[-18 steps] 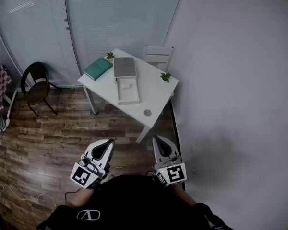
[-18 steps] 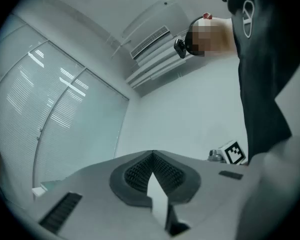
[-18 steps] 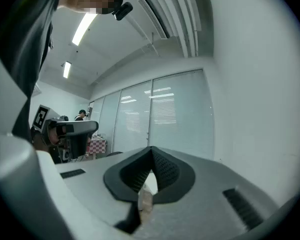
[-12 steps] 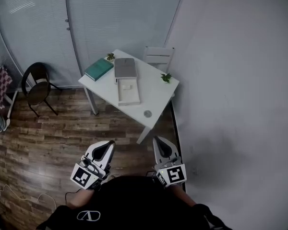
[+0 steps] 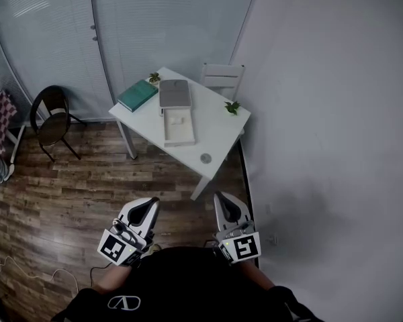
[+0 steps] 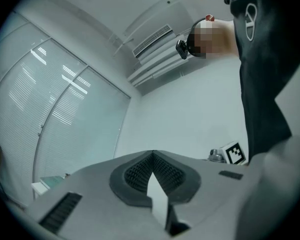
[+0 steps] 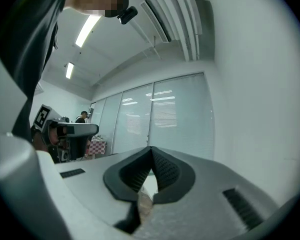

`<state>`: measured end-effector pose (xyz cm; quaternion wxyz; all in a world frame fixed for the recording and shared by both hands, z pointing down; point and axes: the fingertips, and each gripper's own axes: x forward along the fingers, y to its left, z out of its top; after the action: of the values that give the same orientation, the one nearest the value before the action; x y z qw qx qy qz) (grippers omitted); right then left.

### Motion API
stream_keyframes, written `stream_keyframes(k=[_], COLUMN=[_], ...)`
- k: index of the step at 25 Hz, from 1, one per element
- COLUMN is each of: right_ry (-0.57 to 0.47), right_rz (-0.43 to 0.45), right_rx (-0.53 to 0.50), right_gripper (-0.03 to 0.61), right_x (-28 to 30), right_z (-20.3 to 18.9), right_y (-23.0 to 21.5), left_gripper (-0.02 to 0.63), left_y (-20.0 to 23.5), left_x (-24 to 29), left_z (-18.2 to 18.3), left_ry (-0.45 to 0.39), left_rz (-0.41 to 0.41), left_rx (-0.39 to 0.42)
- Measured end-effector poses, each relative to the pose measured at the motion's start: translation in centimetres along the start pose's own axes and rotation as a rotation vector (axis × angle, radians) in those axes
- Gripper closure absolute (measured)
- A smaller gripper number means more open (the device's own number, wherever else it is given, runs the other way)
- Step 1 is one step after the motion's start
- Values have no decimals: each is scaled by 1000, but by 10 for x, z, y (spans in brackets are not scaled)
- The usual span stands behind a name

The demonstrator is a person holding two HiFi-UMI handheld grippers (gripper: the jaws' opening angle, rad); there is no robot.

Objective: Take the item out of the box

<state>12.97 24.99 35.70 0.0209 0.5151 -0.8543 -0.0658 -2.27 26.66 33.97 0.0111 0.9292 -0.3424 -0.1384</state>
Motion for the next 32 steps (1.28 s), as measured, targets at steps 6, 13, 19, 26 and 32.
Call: stream_keyframes(k=[6, 13, 19, 26, 32], right_ry=[-7, -13, -28, -43, -52], right_rz=[-6, 10, 56, 82, 56], right_rx=[-1, 70, 97, 105, 72], right_gripper=[575, 575, 575, 575, 575], right_x=[-9, -11, -12, 16, 58], right_z=[-8, -19, -40, -48, -51], right_y=[-13, -44, -74, -88, -93], left_gripper=[609, 609, 609, 609, 609], left_y=[-11, -19, -35, -11, 35], left_x=[9, 27, 47, 61, 84], left_z=[-4, -14, -32, -37, -40], left_ry=[13, 38, 61, 59, 20], left_rz=[21, 74, 109, 146, 110], left_rx=[17, 17, 41, 46, 38])
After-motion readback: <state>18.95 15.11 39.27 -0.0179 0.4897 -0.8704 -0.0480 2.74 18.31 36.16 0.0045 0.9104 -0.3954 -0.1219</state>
